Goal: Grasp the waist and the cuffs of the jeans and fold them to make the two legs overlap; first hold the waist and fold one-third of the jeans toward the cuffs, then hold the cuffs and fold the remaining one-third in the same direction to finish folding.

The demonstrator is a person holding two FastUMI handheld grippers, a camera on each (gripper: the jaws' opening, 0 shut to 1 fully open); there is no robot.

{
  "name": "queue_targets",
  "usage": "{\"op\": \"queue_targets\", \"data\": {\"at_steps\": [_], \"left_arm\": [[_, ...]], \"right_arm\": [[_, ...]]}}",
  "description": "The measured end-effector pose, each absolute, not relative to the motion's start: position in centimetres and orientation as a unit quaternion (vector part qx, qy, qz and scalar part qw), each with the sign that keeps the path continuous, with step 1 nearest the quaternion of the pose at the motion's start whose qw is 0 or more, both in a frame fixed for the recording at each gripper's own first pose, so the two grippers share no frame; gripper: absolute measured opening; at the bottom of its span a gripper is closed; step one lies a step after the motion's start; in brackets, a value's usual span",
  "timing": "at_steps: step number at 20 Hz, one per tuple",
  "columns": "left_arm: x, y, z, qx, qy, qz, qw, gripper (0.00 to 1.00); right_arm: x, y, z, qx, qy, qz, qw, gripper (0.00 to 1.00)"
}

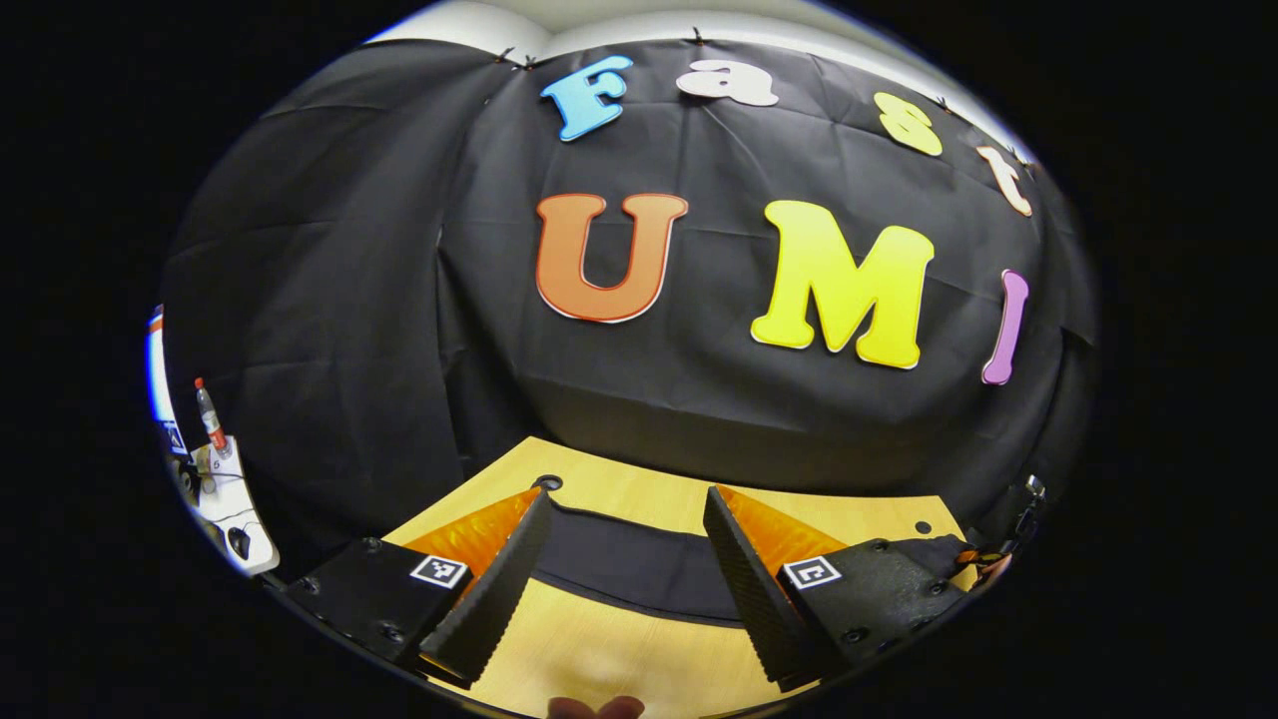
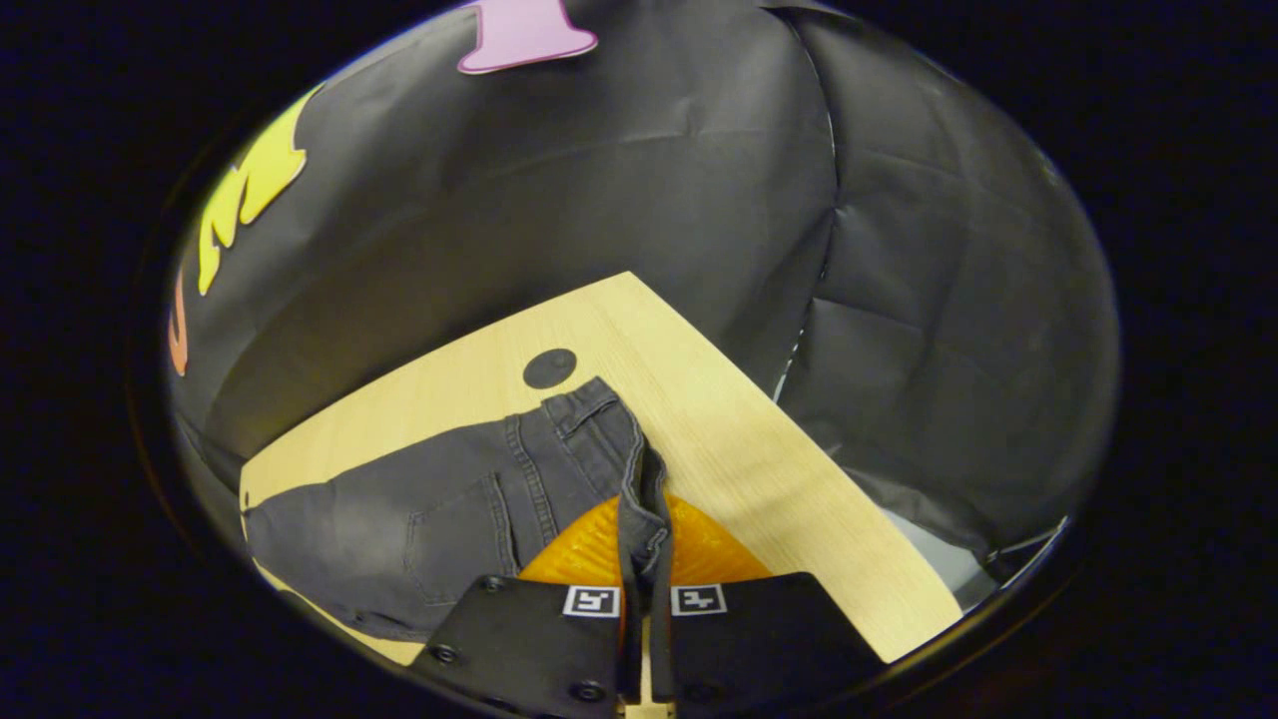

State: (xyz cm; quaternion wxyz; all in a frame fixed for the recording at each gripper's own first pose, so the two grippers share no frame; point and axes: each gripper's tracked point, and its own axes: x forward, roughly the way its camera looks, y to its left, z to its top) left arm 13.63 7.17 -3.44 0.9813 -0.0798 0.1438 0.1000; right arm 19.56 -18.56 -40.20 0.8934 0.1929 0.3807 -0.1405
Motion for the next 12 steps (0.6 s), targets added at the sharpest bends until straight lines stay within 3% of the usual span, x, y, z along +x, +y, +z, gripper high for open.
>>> {"op": "queue_targets", "data": {"at_steps": [3,5,6,12], "left_arm": [[12.5,9.0,-4.1,-0.081,0.139,0.112,0.981,0.99],[12.0,10.0,-4.4,-0.083,0.134,0.116,0.981,0.99],[11.7,10.5,-4.4,-0.085,0.13,0.118,0.981,0.99],[10.4,12.8,-4.5,-0.095,0.111,0.124,0.981,0.99]], "right_arm": [[19.5,-17.5,-36.4,0.182,0.358,-0.123,0.907,0.0],[19.5,-16.3,-33.1,0.174,0.34,-0.109,0.918,0.08],[19.8,-15.3,-31.4,0.172,0.329,-0.1,0.923,0.04],[20.8,-3.3,-20.8,0.158,0.274,0.0,0.949,0.04]]}}
